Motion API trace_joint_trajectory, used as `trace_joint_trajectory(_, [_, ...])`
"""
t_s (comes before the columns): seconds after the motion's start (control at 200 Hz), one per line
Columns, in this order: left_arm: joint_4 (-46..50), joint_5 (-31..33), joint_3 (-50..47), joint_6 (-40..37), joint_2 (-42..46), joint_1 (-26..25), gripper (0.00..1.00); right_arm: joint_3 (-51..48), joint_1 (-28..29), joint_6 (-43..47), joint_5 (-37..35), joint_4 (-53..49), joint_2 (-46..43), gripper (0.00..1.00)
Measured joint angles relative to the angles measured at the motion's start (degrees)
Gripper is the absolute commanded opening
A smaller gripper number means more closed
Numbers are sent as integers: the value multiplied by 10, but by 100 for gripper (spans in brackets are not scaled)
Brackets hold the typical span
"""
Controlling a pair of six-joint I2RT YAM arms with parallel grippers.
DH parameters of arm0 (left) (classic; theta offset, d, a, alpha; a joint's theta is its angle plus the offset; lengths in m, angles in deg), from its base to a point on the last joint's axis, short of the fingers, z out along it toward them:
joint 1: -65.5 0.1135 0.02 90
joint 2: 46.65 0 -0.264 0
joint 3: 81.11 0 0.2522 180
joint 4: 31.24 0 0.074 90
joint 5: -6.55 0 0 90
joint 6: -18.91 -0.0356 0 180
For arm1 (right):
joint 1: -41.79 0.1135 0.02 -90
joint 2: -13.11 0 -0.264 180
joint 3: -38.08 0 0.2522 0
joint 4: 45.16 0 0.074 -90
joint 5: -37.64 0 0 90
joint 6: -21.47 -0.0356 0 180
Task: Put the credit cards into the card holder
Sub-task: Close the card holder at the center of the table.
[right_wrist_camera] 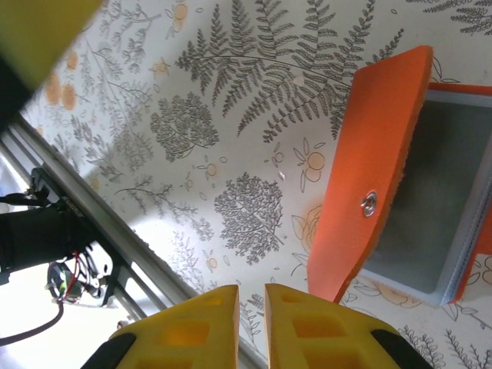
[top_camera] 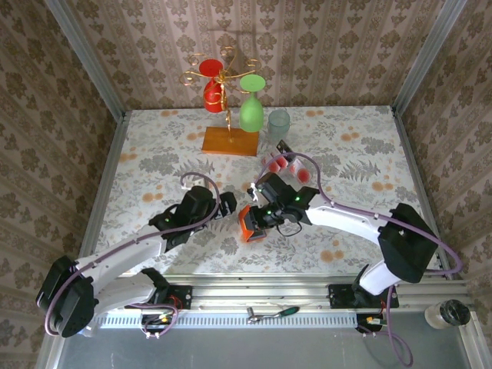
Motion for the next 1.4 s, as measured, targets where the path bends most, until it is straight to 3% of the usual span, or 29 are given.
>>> trace_joint_trajectory(0.34, [42, -2, 2, -49, -56, -6, 100, -62, -17, -15, -26, 46, 14, 12])
trace_joint_trajectory(0.865, [39, 7, 64, -83, -203, -88, 100, -103, -24, -31, -32, 101, 23, 11])
trace_joint_trajectory(1.4, [17, 13, 64, -83, -214, -96, 100, -122, -27, -43, -31, 122, 36, 11])
